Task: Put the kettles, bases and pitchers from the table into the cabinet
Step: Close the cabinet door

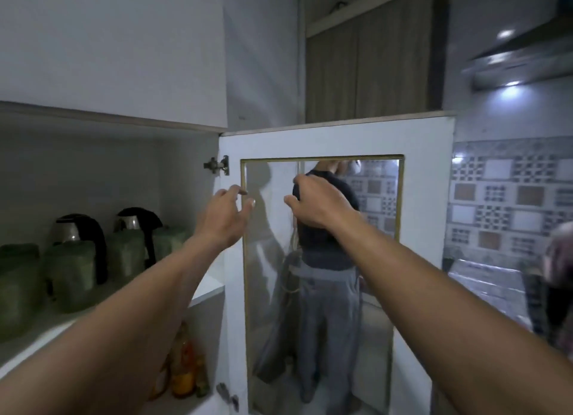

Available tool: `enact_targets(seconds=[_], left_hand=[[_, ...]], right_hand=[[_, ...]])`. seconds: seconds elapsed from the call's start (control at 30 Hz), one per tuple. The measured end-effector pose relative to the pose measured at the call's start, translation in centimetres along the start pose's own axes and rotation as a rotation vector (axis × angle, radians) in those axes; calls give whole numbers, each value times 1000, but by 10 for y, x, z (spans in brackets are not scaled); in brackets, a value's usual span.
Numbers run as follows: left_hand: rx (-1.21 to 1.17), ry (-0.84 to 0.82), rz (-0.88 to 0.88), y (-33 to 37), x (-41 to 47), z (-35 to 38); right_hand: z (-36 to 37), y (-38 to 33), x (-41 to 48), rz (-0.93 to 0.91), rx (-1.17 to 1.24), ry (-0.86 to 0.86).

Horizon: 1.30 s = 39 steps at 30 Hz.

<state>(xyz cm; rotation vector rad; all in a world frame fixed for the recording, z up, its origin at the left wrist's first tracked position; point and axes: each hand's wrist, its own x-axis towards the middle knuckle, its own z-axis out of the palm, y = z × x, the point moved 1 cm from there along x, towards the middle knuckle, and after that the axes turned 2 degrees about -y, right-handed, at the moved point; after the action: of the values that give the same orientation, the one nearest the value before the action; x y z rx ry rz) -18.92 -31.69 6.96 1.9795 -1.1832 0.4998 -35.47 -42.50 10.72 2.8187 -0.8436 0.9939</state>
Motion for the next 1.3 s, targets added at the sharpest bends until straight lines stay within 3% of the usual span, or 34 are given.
enact_targets(seconds=[0.3, 0.57, 0.9, 1.07, 1.3], left_hand=[[-157, -14, 238, 165, 56, 44], [-46, -4, 305, 234, 107, 68], [-1, -2, 287, 247, 117, 100], [-105, 4, 275, 255, 104, 83], [-176, 24, 286, 263, 49, 26]], right_hand=[[-117, 119, -18, 52, -329, 212], [-151, 200, -2, 42, -450, 237], [-158, 222, 19, 49, -219, 202], [-183, 210, 16, 72, -26, 228], [-220, 166, -5, 116, 272, 129]])
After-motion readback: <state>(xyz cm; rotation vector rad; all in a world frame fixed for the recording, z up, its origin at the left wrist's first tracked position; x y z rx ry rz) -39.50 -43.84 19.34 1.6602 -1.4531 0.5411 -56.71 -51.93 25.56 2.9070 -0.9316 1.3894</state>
